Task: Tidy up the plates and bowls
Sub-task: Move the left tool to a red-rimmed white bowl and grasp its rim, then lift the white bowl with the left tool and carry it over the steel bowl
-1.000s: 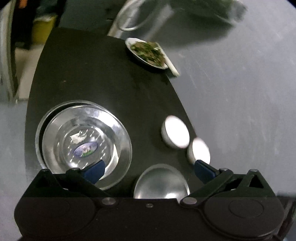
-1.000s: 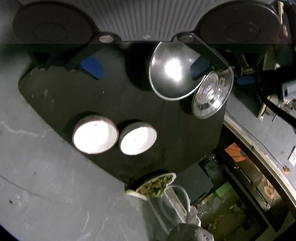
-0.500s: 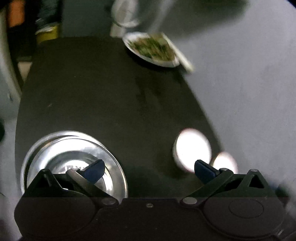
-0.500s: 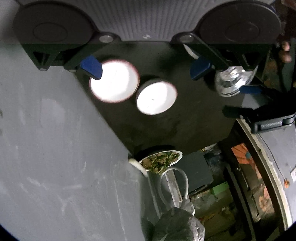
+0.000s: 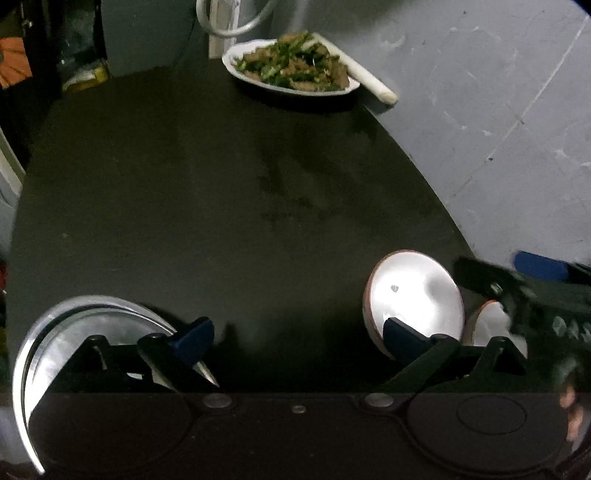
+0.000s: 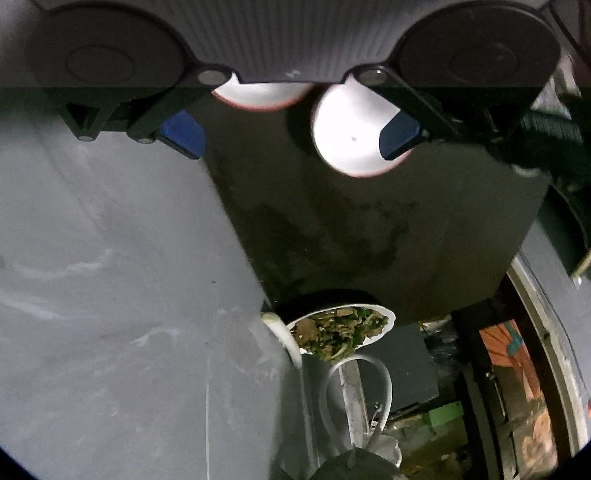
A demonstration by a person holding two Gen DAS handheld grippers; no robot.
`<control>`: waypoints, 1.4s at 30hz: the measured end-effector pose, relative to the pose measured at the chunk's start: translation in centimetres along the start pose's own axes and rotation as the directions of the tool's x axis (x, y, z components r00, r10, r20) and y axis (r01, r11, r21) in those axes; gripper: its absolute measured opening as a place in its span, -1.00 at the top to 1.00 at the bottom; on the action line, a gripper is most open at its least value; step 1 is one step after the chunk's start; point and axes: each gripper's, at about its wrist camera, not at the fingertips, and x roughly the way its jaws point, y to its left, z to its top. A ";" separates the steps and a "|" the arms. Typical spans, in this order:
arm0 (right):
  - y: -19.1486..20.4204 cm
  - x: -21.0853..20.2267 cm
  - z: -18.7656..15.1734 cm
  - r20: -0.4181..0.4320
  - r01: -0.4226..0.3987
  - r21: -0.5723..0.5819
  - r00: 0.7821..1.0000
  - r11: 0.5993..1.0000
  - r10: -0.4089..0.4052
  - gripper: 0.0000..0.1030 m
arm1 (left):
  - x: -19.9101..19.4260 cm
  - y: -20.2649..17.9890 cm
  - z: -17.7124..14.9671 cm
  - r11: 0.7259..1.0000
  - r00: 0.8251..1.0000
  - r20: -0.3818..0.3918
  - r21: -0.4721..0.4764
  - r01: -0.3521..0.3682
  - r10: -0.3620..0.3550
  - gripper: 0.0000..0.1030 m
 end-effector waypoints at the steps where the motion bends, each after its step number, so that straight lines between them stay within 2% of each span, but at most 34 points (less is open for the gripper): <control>1: -0.1 0.6 0.3 -0.014 -0.010 0.006 1.000 1.000 0.010 -0.93 | 0.1 0.1 -0.1 1.000 1.000 0.000 -0.008 0.011 -0.011 -0.88; 8: 0.8 3.0 1.0 -0.094 -0.039 -0.058 0.995 0.998 0.034 -0.63 | 0.9 0.3 -0.2 0.998 0.999 0.002 -0.034 0.044 -0.044 -0.74; 12: 1.0 3.4 1.0 -0.118 -0.071 -0.062 0.991 0.996 0.063 -0.51 | 1.0 0.5 -0.6 0.994 0.996 0.010 -0.062 0.091 -0.090 -0.55; 17: 1.5 4.0 1.1 -0.159 -0.104 -0.097 0.983 0.990 0.088 -0.12 | 1.4 0.5 -1.0 0.986 0.991 0.007 -0.100 0.131 -0.131 -0.39; 21: 1.6 4.4 0.8 -0.195 -0.114 -0.101 0.976 0.988 0.093 0.10 | 1.5 0.5 -1.0 0.981 0.989 0.007 -0.124 0.149 -0.150 -0.24; 23: 1.5 4.7 0.7 -0.207 -0.120 -0.096 0.973 0.988 0.098 0.32 | 1.5 0.4 -1.0 0.979 0.988 0.007 -0.135 0.152 -0.152 -0.17; 26: 1.5 5.0 0.5 -0.219 -0.115 -0.094 0.971 0.989 0.092 0.46 | 1.7 0.4 -0.9 0.974 0.986 0.003 -0.151 0.168 -0.169 -0.01; 31: 1.1 5.3 0.3 -0.229 -0.112 -0.081 0.969 0.990 0.091 0.65 | 2.1 0.5 -0.8 0.964 0.980 0.004 -0.178 0.195 -0.198 0.25; 33: 0.8 5.4 0.2 -0.237 -0.114 -0.070 0.967 0.991 0.094 0.72 | 2.3 0.6 -0.8 0.956 0.974 0.007 -0.193 0.223 -0.226 0.49; 34: 0.6 5.4 0.1 -0.240 -0.117 -0.059 0.966 0.991 0.100 0.74 | 2.4 0.5 -0.7 0.952 0.971 0.008 -0.198 0.235 -0.239 0.55; 35: 0.5 5.4 0.0 -0.237 -0.121 -0.046 0.966 0.992 0.107 0.74 | 2.5 0.5 -0.7 0.946 0.967 0.011 -0.202 0.253 -0.256 0.73; 42: -0.5 5.1 -0.2 -0.218 -0.141 0.042 0.965 0.989 0.146 0.83 | 2.5 0.6 -1.0 0.940 0.968 0.020 -0.236 0.247 -0.249 0.81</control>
